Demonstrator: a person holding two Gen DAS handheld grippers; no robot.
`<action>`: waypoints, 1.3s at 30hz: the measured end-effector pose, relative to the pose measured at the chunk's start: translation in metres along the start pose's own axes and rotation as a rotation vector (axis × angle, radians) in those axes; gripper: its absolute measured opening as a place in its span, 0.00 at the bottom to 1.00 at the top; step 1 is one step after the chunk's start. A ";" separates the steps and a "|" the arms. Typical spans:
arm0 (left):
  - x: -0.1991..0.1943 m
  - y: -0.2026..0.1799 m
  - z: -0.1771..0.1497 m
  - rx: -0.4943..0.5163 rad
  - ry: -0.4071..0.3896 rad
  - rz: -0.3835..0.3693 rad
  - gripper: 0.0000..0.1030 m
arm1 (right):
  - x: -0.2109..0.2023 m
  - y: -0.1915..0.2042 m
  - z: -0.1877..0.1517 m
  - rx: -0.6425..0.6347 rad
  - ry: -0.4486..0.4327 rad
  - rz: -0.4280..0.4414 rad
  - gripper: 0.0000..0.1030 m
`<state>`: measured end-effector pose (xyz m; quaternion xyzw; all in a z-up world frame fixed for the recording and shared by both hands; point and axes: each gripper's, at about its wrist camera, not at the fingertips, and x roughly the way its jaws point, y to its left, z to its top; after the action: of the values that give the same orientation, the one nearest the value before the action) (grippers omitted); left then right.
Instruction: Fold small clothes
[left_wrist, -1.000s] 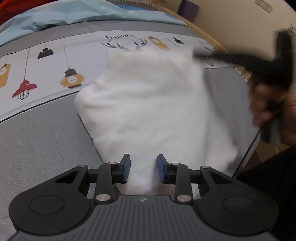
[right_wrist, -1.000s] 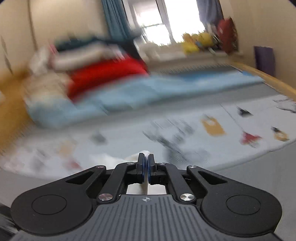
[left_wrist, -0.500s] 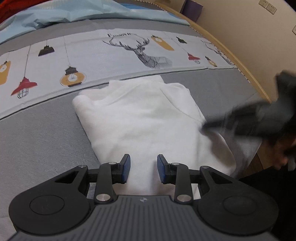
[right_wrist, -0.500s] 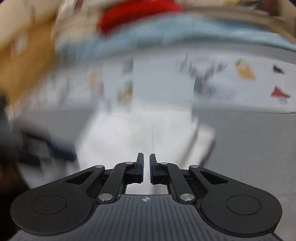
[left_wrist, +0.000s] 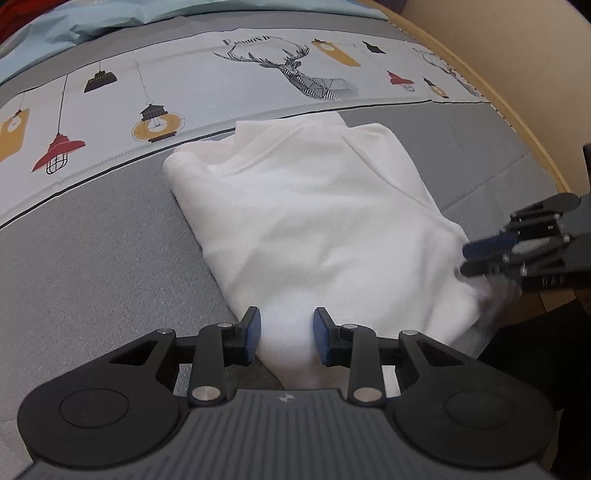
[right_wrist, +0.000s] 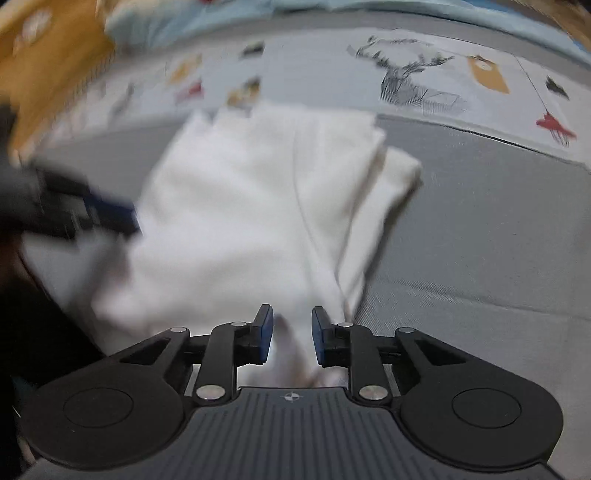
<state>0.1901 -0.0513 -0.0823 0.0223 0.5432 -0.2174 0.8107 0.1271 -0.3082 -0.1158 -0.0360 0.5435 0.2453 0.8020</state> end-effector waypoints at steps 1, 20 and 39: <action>0.000 0.000 0.000 0.002 0.000 0.001 0.34 | -0.001 -0.001 -0.004 0.003 0.014 0.011 0.23; 0.003 -0.008 -0.001 0.002 0.003 -0.004 0.34 | -0.017 -0.003 -0.029 0.003 0.050 0.173 0.05; 0.004 -0.030 -0.027 0.205 0.142 -0.103 0.35 | -0.043 -0.034 -0.013 0.151 -0.105 0.180 0.12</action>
<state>0.1567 -0.0721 -0.0905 0.0924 0.5744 -0.3112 0.7514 0.1187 -0.3577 -0.0895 0.0861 0.5187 0.2763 0.8045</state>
